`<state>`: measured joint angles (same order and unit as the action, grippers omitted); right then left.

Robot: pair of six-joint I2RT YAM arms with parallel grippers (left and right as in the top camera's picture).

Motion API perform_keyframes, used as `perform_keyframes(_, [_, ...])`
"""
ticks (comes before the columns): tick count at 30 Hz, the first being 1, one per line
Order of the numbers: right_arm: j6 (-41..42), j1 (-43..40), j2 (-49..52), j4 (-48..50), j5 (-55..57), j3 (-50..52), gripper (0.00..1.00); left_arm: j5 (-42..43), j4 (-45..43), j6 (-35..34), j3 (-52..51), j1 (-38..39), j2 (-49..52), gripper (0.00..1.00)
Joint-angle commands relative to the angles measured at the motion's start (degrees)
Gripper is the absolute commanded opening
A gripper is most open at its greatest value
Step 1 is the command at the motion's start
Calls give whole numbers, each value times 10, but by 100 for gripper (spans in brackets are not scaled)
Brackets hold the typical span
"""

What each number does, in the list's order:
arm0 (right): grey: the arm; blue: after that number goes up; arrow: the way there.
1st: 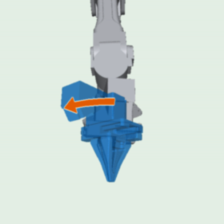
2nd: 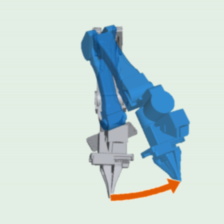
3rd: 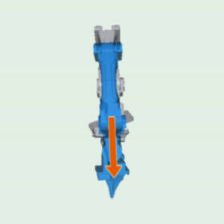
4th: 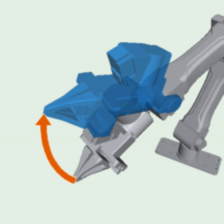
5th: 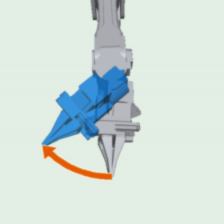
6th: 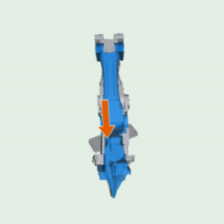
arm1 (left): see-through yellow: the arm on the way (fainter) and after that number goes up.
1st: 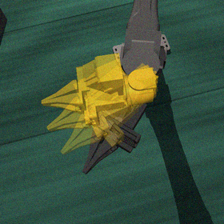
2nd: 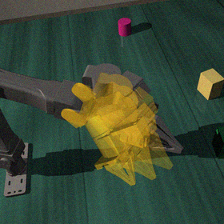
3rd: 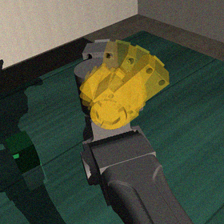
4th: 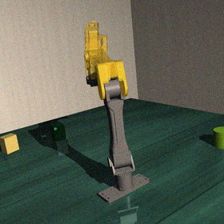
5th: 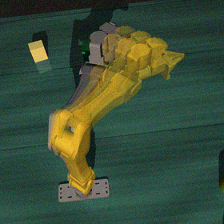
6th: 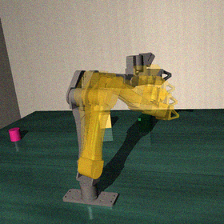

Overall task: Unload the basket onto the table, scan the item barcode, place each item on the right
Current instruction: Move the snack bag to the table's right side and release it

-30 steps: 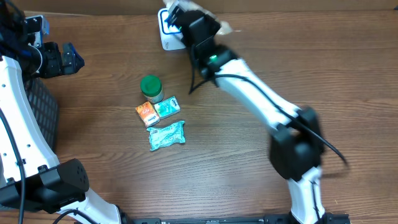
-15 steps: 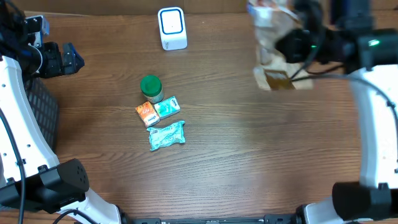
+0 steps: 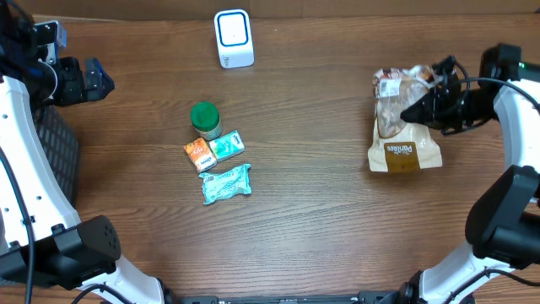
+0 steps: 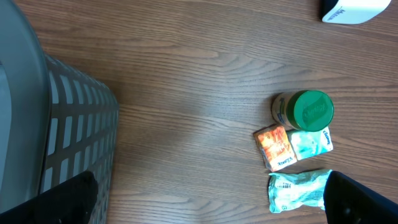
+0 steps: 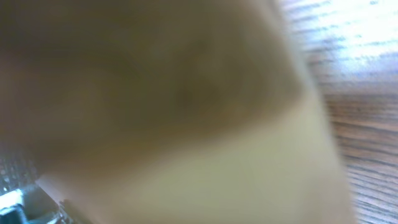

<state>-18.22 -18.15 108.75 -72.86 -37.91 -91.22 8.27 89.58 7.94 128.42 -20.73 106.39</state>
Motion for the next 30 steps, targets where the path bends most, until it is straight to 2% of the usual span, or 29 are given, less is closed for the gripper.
perform_keyframes(1, [-10, -31, 15, 20, -57, 21, 4, -2, -1, 11, 12, 1, -7, 100])
perform_keyframes(6, [52, -49, 56, 52, -59, 22, 4, -2, -1, 11, 12, 1, -8, 100])
perform_keyframes(21, [97, -51, 106, 91, 55, 23, 4, -2, -1, 11, 12, 1, -8, 100])
perform_keyframes(22, [97, -51, 106, 93, 55, 23, 10, -2, -1, 11, 12, 1, -8, 100])
perform_keyframes(24, [106, -51, 106, 95, 55, 22, 48, -2, -1, 11, 12, 1, -8, 99])
perform_keyframes(26, [109, -52, 106, 94, 55, 18, 76, -2, -1, 11, 12, 1, -8, 100])
perform_keyframes(27, [111, -53, 106, 91, 55, 11, 83, -2, -1, 11, 12, 1, -8, 100])
perform_keyframes(30, [127, -58, 105, 67, 55, -19, 93, -2, -1, 11, 12, 1, -7, 100])
